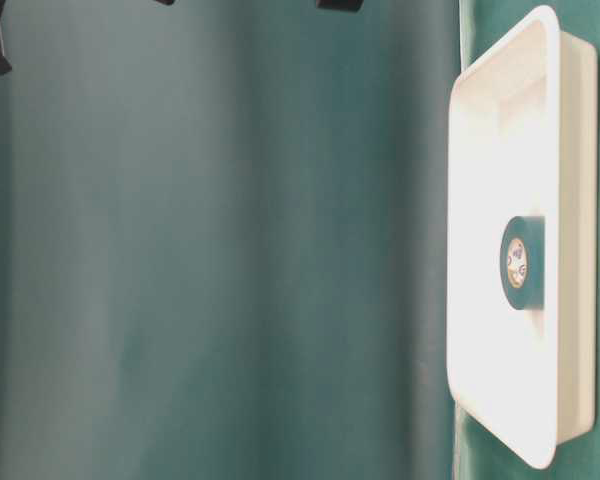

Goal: Pick up the tape from a random location and place it into the white case.
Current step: 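Lift the black roll and carry it up past the tray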

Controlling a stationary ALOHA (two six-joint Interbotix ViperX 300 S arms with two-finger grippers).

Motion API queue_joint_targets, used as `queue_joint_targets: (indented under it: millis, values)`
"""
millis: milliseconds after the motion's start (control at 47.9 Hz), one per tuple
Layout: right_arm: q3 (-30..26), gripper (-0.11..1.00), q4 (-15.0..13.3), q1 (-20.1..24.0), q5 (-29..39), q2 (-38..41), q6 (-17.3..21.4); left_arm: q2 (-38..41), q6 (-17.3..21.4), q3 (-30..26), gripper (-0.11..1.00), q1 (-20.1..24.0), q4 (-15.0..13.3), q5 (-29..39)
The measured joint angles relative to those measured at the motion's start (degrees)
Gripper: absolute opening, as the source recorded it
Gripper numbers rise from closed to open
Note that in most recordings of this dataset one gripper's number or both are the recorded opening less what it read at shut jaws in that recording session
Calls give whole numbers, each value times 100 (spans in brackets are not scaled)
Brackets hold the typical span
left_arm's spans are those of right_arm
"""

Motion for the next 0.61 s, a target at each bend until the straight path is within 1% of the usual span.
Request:
queue_joint_targets:
  millis: [146,292,606]
  values:
    - [0,23,-132,-272,0,0,-9,0,0,0,98,-9,0,-9]
    - [0,23,-237,-694,0,0,-18,0,0,0,98,0,0,-9]
    - [0,23,-554,-1679,9,0,-35,0,0,0,98,0,0,18]
